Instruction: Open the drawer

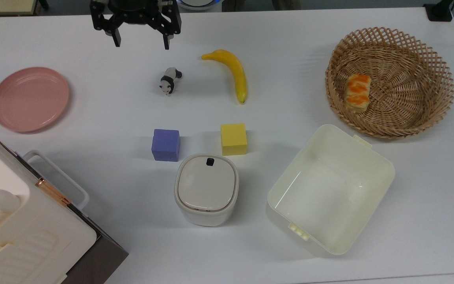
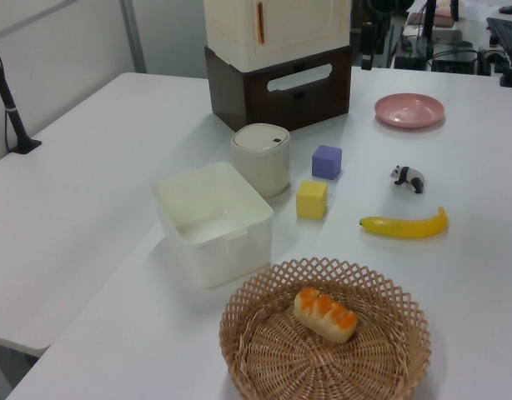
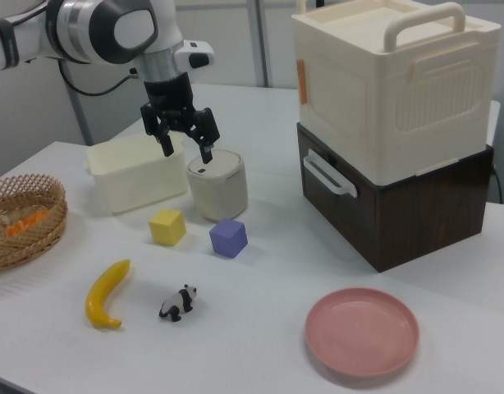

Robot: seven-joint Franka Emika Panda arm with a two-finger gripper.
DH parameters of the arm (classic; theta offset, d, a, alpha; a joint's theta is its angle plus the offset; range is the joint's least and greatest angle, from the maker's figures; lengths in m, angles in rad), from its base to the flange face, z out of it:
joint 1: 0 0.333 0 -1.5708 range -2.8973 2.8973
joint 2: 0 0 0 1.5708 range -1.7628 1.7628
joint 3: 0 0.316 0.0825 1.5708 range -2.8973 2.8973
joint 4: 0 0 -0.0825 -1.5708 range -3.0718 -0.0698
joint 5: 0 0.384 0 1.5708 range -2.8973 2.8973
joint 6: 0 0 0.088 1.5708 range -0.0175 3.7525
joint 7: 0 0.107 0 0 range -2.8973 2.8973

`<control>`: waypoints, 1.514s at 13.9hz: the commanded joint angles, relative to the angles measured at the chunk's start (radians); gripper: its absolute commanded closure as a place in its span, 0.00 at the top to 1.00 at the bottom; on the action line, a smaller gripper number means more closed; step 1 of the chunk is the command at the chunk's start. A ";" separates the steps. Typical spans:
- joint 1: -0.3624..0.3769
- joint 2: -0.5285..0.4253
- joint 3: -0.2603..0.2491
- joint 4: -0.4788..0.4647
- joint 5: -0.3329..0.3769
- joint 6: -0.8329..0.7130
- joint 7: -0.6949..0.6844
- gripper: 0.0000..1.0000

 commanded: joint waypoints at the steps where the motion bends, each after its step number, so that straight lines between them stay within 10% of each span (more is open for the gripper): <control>1: 0.002 -0.007 -0.006 -0.007 -0.012 -0.003 -0.017 1.00; 21: -0.001 0.049 -0.006 -0.006 -0.012 0.097 0.036 1.00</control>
